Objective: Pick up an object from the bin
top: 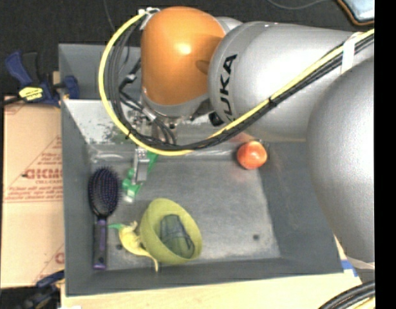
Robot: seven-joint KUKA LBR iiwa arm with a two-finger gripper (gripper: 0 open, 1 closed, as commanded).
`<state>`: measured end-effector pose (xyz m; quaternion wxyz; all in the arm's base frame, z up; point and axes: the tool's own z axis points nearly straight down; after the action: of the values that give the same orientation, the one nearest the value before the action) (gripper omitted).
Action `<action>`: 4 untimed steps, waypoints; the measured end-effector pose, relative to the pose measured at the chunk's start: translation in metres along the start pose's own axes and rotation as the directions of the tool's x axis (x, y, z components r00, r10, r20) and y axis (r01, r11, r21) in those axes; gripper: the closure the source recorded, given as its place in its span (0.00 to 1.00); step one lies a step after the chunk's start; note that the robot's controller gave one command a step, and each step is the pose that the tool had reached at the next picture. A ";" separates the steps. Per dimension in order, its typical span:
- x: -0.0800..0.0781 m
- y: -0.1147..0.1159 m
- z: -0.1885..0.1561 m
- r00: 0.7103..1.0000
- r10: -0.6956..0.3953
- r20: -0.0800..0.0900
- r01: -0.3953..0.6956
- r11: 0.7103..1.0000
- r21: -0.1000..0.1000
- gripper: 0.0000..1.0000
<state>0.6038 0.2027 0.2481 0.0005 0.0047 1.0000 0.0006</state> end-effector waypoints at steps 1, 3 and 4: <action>0.000 0.000 0.000 1.000 0.000 0.000 0.000 1.000 0.000 0.00; -0.021 0.013 0.020 0.976 0.218 -0.003 -0.218 0.976 0.002 0.00; 0.024 -0.014 0.002 0.988 0.155 0.009 -0.155 0.988 -0.004 0.00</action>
Offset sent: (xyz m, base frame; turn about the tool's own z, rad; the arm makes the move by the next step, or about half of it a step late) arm -0.0328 -0.0099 0.0344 -0.0125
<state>0.5796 0.1894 0.2459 0.0052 0.0822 0.9966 0.0021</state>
